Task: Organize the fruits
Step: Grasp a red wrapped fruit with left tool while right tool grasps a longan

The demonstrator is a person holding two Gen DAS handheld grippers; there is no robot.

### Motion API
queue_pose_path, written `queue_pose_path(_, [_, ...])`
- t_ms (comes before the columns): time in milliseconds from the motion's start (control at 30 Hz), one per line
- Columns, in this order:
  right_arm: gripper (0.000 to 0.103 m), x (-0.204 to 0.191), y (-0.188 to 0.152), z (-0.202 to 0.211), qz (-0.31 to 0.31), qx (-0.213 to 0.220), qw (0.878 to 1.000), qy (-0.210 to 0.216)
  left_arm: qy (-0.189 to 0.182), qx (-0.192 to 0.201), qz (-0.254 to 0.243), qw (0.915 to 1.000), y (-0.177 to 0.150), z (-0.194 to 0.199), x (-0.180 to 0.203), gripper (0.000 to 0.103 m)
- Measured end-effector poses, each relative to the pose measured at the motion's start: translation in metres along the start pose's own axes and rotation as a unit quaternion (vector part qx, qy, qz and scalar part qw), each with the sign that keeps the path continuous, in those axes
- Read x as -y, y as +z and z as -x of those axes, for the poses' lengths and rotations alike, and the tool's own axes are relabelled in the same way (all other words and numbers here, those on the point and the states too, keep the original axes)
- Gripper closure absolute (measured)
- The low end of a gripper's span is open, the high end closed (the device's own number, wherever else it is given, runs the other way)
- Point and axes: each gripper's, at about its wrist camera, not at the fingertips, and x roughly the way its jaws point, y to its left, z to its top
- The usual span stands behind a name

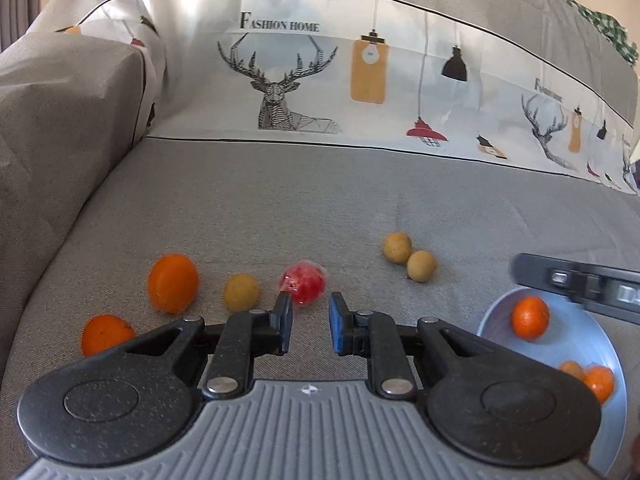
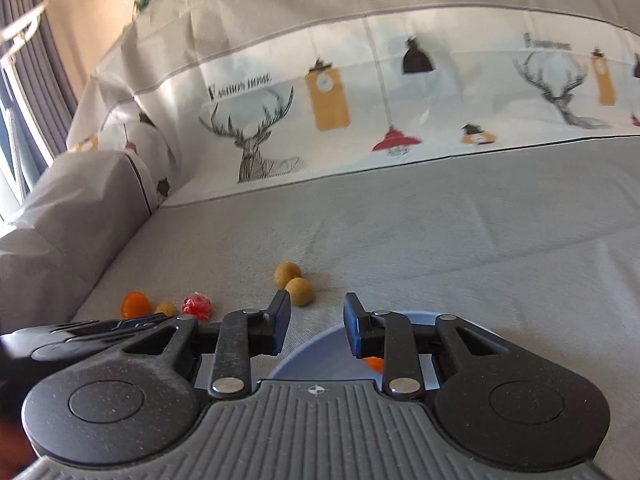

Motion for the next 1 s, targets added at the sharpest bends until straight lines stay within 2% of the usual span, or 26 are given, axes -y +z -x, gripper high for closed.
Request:
queue_pose_path(133, [0.072, -0.011, 0.010, -0.035, 0.002, -0.024, 1.000, 0.000, 0.006, 0.005, -0.002, 1.0000, 0.003, -0.006, -0.001, 0.079])
queue_pose_path(200, [0.072, -0.015, 0.014, -0.052, 0.001, -0.038, 0.999, 0.000, 0.011, 0.013, -0.015, 0.9997, 0.004, -0.008, 0.003, 0.075])
queue_pose_path(300, [0.072, -0.018, 0.018, -0.075, 0.000, -0.054, 0.998, -0.009, 0.013, 0.026, -0.041, 0.9987, 0.005, -0.012, 0.012, 0.074])
queue_pose_path(400, [0.072, -0.021, 0.022, -0.092, 0.003, -0.070, 0.997, -0.012, 0.019, 0.022, -0.061, 0.9977, 0.005, -0.022, 0.018, 0.074])
queue_pose_path(567, [0.072, -0.026, 0.019, -0.113, 0.020, -0.096, 0.995, -0.018, 0.033, 0.015, -0.065, 0.9972, 0.006, -0.033, 0.017, 0.062])
queue_pose_path(733, [0.075, -0.026, 0.018, -0.121, 0.024, -0.101, 0.994, -0.018, 0.036, 0.013, -0.068, 0.9970, 0.006, -0.036, 0.016, 0.063])
queue_pose_path(800, [0.075, -0.027, 0.018, -0.118, 0.023, -0.100, 0.995, -0.016, 0.042, 0.011, -0.072, 0.9965, 0.005, -0.036, 0.016, 0.068])
queue_pose_path(833, [0.075, -0.027, 0.018, -0.117, 0.021, -0.099, 0.995, -0.014, 0.044, 0.011, -0.072, 0.9964, 0.005, -0.036, 0.015, 0.074])
queue_pose_path(1000, [0.075, -0.026, 0.020, -0.099, 0.011, -0.086, 0.996, -0.002, 0.044, 0.013, -0.072, 0.9964, 0.003, -0.030, 0.014, 0.075])
